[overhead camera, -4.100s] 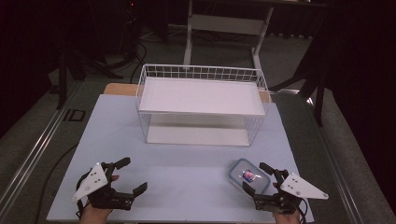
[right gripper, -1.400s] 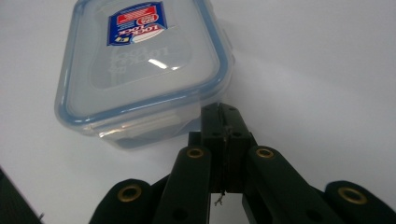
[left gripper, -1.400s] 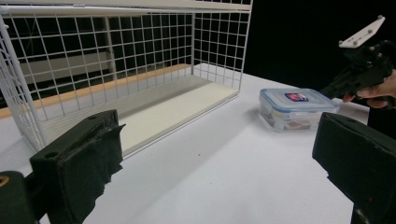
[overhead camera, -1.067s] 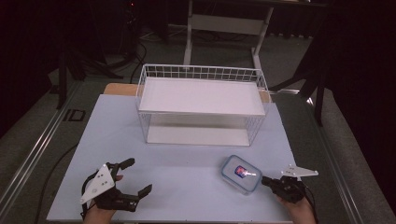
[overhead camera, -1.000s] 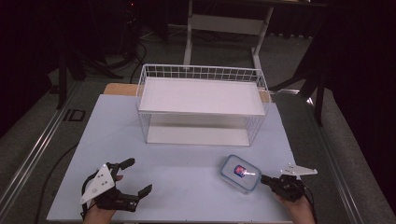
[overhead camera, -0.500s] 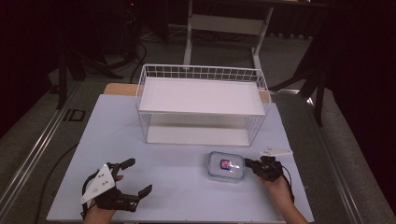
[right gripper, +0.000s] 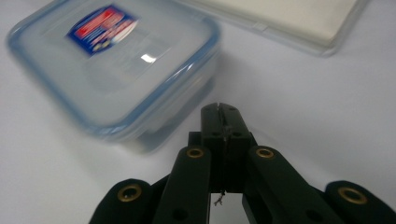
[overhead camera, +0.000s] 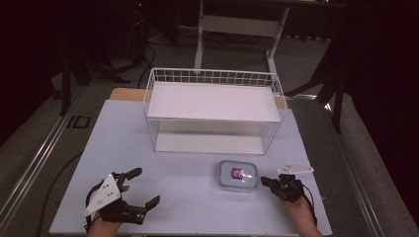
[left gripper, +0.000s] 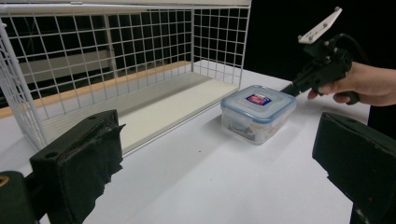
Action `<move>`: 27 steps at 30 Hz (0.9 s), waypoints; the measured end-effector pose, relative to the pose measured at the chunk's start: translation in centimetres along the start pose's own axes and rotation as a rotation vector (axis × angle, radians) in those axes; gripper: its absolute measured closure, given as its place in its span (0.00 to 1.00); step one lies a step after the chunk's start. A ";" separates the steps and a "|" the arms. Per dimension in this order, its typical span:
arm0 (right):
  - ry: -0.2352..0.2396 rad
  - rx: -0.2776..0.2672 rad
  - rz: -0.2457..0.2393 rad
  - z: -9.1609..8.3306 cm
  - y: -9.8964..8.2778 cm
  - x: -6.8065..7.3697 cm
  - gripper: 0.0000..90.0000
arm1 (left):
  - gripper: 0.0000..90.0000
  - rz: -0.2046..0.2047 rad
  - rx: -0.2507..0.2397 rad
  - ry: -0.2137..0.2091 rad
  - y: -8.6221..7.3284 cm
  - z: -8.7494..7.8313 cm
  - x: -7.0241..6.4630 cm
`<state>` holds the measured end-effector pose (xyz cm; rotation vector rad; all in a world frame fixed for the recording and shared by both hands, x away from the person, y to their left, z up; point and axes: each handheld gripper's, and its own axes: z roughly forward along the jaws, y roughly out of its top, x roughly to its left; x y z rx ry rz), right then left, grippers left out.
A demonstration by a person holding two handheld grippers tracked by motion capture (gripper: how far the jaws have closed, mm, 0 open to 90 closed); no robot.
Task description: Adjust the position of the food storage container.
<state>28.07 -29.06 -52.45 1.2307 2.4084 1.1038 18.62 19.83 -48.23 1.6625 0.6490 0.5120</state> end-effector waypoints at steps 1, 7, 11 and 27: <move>0.003 0.014 0.000 0.2 -0.2 0.2 1.00 | 0.03 0.002 0.002 0.000 0.0 0.0 0.0; 0.029 0.032 0.008 1.6 -0.1 0.7 1.00 | 0.03 -0.008 0.005 0.001 -0.1 0.1 0.1; 0.035 0.035 -0.001 2.2 0.5 1.0 1.00 | 0.03 -0.004 0.007 -0.002 -0.1 0.1 0.0; 0.086 0.030 -0.052 5.3 3.0 3.5 1.00 | 0.03 -0.006 0.015 -0.004 -0.2 0.2 -0.1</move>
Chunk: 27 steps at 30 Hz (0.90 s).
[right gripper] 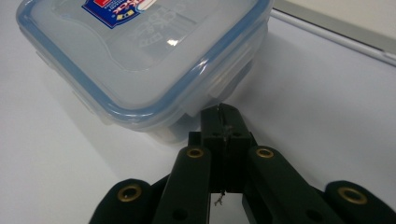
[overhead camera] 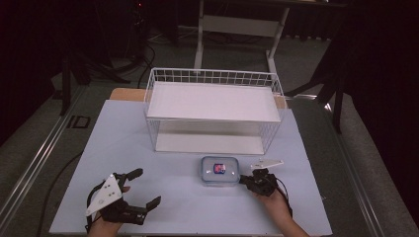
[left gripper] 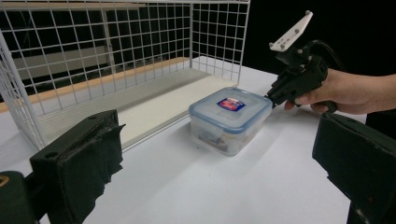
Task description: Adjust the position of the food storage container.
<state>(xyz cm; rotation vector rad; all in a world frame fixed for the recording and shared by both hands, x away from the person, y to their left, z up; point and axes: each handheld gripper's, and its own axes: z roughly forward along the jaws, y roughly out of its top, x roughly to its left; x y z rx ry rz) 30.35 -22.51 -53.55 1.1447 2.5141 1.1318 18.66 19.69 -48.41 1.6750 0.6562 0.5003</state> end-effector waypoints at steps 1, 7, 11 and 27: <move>-0.002 -0.001 -0.010 0.2 0.2 0.2 1.00 | 0.03 0.003 0.000 0.000 0.0 0.0 -0.1; 0.017 -0.007 -0.004 1.2 0.8 0.6 1.00 | 0.03 0.011 0.005 -0.008 0.0 0.1 -0.2; 0.012 -0.007 -0.014 1.7 1.2 0.9 1.00 | 0.03 0.005 0.007 -0.007 0.0 0.1 -0.2; 0.016 -0.019 -0.020 1.5 1.5 1.2 0.96 | 0.03 -0.016 0.006 -0.007 -0.1 0.0 -0.1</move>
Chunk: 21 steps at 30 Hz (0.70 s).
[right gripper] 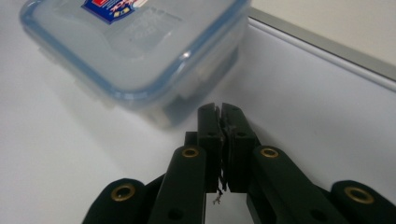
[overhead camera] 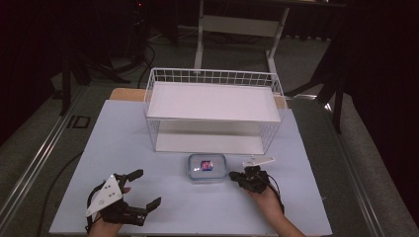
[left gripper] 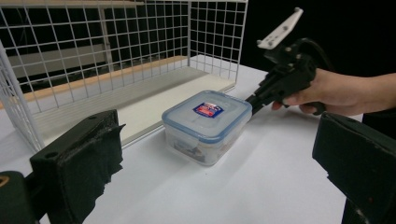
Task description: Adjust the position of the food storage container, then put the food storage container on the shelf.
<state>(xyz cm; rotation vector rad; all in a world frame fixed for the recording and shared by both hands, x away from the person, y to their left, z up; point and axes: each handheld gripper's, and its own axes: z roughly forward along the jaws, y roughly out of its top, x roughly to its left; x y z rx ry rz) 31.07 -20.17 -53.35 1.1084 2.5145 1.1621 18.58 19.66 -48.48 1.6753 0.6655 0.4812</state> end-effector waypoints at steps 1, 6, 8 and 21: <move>0.001 -0.009 0.005 -0.7 -0.4 0.0 0.93 | 0.03 0.000 0.001 0.001 0.0 0.0 0.0; 0.015 -0.054 -0.014 -2.9 -0.8 0.6 0.77 | 0.03 -0.003 0.007 0.001 -0.1 0.2 0.0; 0.021 -0.083 -0.031 -4.0 -0.6 1.0 0.66 | 0.03 -0.006 0.013 -0.003 -0.1 0.4 0.0; 0.166 -0.257 -0.162 -8.0 0.1 4.4 0.16 | 0.03 -0.080 0.065 -0.018 0.5 1.8 -0.3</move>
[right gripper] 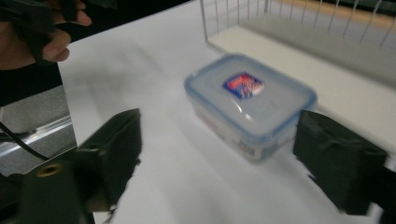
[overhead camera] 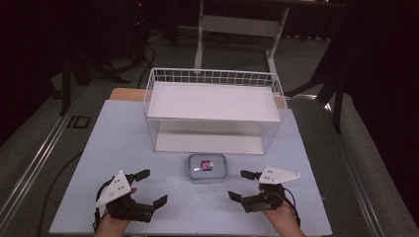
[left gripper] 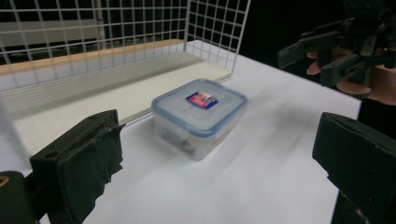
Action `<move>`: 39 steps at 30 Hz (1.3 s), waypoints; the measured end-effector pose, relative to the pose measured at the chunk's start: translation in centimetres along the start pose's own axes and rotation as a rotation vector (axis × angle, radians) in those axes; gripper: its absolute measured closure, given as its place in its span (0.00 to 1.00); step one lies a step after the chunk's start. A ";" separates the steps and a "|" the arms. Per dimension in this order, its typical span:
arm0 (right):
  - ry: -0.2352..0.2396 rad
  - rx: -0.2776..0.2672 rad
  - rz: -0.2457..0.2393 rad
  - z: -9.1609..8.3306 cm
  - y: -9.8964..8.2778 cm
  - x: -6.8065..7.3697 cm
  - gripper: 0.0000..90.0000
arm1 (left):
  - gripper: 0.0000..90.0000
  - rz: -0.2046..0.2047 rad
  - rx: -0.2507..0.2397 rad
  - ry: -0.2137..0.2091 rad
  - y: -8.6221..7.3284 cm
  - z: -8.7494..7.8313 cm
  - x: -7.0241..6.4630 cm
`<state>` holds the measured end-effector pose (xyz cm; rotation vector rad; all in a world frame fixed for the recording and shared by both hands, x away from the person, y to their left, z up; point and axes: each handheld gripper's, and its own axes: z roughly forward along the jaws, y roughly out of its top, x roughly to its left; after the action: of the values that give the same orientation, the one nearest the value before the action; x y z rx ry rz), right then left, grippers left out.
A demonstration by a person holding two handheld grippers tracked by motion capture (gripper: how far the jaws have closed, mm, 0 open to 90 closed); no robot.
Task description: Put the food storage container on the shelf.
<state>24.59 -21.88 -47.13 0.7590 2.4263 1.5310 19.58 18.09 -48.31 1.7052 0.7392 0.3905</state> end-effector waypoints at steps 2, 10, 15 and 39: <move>-0.030 -0.006 -0.046 -0.2 0.4 0.4 0.16 | 0.03 -0.001 0.020 0.011 0.4 0.2 -0.3; -0.114 -0.032 -0.117 -0.2 2.7 0.9 0.17 | 0.02 -0.041 0.043 -0.073 2.3 1.4 -0.7; -0.124 -0.055 -0.080 0.4 3.6 0.4 0.21 | 0.02 -0.018 0.075 -0.057 4.0 2.5 -0.5; -0.172 0.070 0.100 4.2 3.7 -3.4 0.14 | 0.02 -0.210 0.280 -0.041 4.5 11.1 2.5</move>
<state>30.37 -18.98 -46.16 0.9954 2.3582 1.3582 29.48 10.93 -47.30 1.8668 0.9675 0.1085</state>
